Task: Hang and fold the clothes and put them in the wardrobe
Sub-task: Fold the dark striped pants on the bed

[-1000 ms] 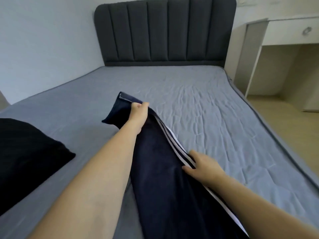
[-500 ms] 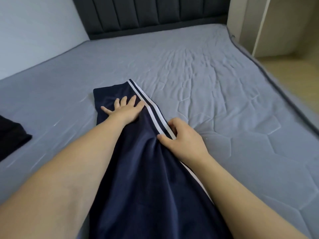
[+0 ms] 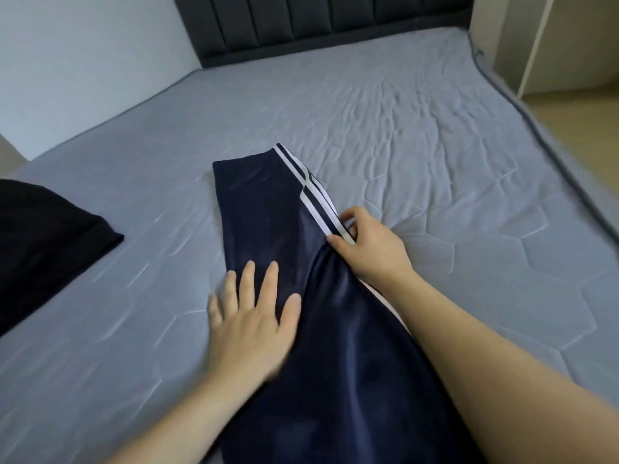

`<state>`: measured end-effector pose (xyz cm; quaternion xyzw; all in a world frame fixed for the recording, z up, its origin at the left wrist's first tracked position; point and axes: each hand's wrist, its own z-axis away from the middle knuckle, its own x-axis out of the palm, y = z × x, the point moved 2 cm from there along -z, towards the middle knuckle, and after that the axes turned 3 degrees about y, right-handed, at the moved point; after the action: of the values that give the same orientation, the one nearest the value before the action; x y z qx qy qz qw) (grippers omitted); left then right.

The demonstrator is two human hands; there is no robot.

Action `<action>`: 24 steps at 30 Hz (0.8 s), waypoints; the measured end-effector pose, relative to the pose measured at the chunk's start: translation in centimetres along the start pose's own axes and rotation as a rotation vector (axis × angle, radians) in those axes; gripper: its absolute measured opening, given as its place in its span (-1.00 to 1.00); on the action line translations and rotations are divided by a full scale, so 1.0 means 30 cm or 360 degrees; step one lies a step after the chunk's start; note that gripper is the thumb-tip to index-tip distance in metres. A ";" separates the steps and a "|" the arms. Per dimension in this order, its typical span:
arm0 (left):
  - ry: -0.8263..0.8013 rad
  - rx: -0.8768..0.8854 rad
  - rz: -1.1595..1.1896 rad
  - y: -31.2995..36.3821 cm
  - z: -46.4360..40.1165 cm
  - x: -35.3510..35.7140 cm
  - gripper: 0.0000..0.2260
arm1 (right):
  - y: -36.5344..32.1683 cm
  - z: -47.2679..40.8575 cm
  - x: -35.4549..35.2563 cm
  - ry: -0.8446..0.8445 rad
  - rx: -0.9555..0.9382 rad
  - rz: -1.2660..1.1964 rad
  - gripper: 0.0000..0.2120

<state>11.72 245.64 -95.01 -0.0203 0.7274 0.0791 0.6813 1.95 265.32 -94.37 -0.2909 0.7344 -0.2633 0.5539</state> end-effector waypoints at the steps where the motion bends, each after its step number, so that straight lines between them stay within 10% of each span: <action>1: 0.0070 0.0023 -0.0015 -0.009 0.032 -0.005 -0.32 | -0.009 0.004 -0.008 -0.0019 0.0018 0.0014 -0.70; 8: 0.0109 0.0018 0.0096 0.007 -0.070 0.006 -0.38 | -0.067 0.144 -0.140 -0.0279 0.0252 0.0076 -0.35; 17: 0.0051 0.0038 0.0328 0.046 0.163 -0.146 -0.44 | -0.053 0.596 -0.461 -0.0849 0.0665 0.0398 -0.62; 20: 0.0289 0.0798 0.0582 0.107 0.523 -0.222 -0.63 | -0.041 0.737 -0.547 -0.0941 0.0800 0.0201 -0.67; 24: -0.0188 0.1840 0.0299 0.132 0.950 -0.283 -0.56 | -0.041 0.855 -0.627 -0.1043 0.0837 0.0241 -0.48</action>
<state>39.93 252.95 -87.91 0.4234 0.6121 -0.2693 0.6112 31.00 276.33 -87.43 -0.1533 0.4467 -0.2940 0.8310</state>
